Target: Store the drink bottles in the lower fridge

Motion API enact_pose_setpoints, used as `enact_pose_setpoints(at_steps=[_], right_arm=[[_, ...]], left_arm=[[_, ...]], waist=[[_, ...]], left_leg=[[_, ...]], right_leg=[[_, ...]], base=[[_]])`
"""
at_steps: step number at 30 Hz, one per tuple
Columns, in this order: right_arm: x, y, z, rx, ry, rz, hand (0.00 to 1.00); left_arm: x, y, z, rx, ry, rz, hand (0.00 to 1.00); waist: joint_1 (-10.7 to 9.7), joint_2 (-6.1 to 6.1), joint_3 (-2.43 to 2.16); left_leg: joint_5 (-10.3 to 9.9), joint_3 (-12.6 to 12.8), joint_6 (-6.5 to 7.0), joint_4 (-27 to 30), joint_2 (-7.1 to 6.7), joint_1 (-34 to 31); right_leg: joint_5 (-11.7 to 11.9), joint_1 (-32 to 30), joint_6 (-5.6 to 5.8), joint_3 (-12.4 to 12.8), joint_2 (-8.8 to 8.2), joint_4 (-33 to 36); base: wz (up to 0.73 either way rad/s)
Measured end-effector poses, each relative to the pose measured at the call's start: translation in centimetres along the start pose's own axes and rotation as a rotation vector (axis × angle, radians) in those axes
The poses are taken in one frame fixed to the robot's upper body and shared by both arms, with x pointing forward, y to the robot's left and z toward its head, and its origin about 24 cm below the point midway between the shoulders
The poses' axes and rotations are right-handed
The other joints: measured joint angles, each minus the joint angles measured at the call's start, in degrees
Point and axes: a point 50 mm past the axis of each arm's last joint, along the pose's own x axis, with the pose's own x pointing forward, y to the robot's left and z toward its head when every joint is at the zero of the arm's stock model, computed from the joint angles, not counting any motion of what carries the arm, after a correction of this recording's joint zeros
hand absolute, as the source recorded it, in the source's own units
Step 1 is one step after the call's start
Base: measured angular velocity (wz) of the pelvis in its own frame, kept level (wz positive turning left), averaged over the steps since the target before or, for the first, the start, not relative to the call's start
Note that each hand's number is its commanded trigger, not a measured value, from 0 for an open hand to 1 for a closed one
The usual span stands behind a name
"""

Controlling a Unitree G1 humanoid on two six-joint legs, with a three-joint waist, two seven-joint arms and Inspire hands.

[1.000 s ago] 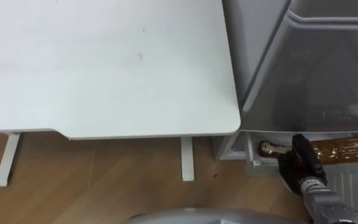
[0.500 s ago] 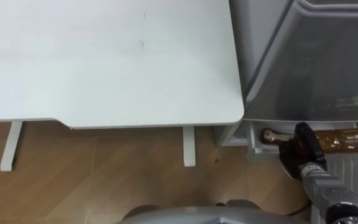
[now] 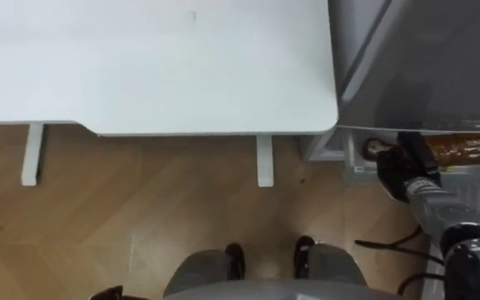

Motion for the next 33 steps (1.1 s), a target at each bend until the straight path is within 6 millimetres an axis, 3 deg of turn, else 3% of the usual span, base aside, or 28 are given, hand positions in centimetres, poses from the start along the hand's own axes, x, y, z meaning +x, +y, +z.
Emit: enact_pose_setpoints(at_steps=[13,14,15,16,21,33], right_arm=[[0.5,4.1,0.7,-0.02,0.003,0.075,1.0],[0.5,4.4,0.7,-0.021,0.004,0.081,0.71],[0.6,4.7,0.6,-0.021,0.007,0.089,0.29],[0.6,4.8,0.7,-0.021,0.01,0.088,0.0],[0.5,4.8,0.9,-0.056,0.026,0.079,0.0],[0.4,5.4,2.2,-0.084,-0.002,0.068,0.0]], left_arm=[[0.1,-0.8,2.3,0.063,-0.036,-0.013,0.0],[0.1,-0.8,2.3,0.064,-0.035,-0.013,0.0],[0.2,-0.7,2.3,0.064,-0.031,-0.012,0.0],[0.2,-0.7,2.3,0.064,-0.029,-0.011,0.0],[0.2,-0.8,2.3,0.079,-0.023,-0.013,0.0],[0.2,-0.5,2.1,0.015,-0.018,-0.025,0.0]], waist=[[2.67,-0.5,0.3],[2.68,-0.52,0.32],[2.77,-0.67,0.37],[2.61,-0.89,0.47],[2.72,-1.98,1.12],[2.87,-2.37,1.06]], left_leg=[[0.58,-0.63,0.41,1.63,-0.61,-5.63],[0.62,-0.63,0.47,1.61,-0.62,-5.81],[0.63,-0.57,0.49,1.57,-0.66,-6.05],[0.63,-0.39,0.49,1.55,-0.7,-6.18],[0.63,0.14,0.49,1.62,-0.7,-6.28],[0.61,0.58,0.52,3.7,-0.56,-8.75]], right_leg=[[-0.25,-5.79,0.0,-0.21,-1.45,2.67],[-0.25,-5.96,0.0,-0.23,-1.48,2.68],[-0.25,-6.31,0.01,-0.09,-1.51,2.81],[-0.27,-6.63,0.05,0.19,-1.52,3.0],[-0.34,-6.95,0.12,0.56,-1.57,3.49],[-0.34,-8.66,0.05,0.19,-1.65,4.54]], base=[[0.04],[0.0],[0.0],[-0.03],[-0.03],[0.04]])
